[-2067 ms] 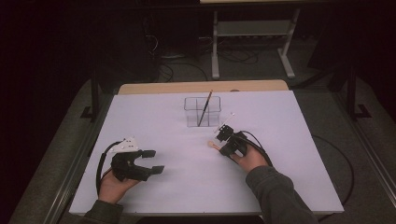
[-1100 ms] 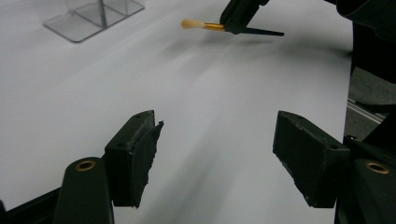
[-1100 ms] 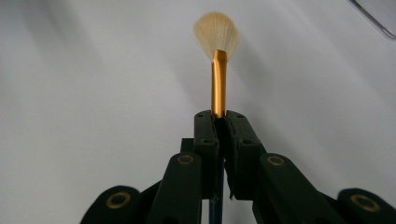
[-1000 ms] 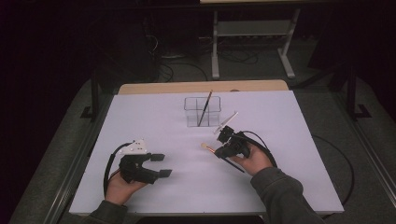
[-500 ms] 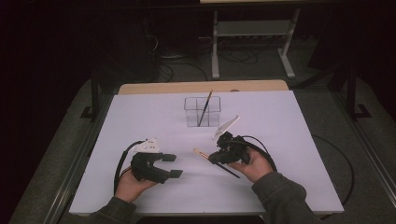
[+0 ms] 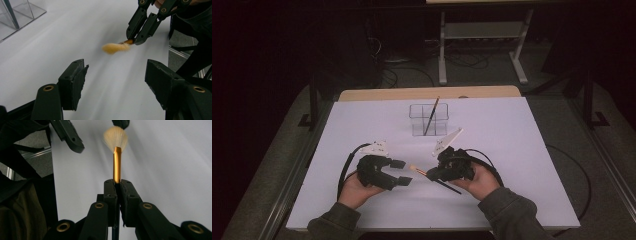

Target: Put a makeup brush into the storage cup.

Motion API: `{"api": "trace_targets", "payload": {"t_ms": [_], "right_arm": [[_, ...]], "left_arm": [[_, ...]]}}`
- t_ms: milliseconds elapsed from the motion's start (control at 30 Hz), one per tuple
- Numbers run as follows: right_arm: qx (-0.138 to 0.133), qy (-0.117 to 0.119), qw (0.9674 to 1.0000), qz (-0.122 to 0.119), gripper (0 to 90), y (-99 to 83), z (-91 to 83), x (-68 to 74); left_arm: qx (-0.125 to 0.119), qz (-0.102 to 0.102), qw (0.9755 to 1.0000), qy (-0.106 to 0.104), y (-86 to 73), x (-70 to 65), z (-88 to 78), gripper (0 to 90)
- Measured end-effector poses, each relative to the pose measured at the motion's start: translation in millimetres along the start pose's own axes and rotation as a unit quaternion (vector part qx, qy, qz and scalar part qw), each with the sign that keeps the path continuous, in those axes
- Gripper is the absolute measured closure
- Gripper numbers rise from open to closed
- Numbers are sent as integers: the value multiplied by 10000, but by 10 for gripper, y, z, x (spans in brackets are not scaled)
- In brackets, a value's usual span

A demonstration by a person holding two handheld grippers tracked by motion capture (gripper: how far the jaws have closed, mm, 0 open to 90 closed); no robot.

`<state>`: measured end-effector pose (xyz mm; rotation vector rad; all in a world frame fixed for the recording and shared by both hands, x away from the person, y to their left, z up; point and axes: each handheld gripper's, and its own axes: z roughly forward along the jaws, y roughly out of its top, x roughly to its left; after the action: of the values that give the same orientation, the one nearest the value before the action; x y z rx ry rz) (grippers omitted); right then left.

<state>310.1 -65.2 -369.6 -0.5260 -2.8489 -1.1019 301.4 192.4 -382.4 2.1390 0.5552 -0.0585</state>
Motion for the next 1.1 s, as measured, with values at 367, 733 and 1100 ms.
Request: {"api": "trace_targets", "payload": {"t_ms": [367,733,1100], "right_arm": [[-85,145,9995,-278,830,99,31,83],[-150,204,9985,-479,830,134,69,145],[-116,192,9980,-594,830,146,82,181]], "left_arm": [[102,69,9997,-210,102,6,-7,378],[195,89,9984,-521,128,7,32,511],[329,184,9973,-636,125,3,30,614]]}}
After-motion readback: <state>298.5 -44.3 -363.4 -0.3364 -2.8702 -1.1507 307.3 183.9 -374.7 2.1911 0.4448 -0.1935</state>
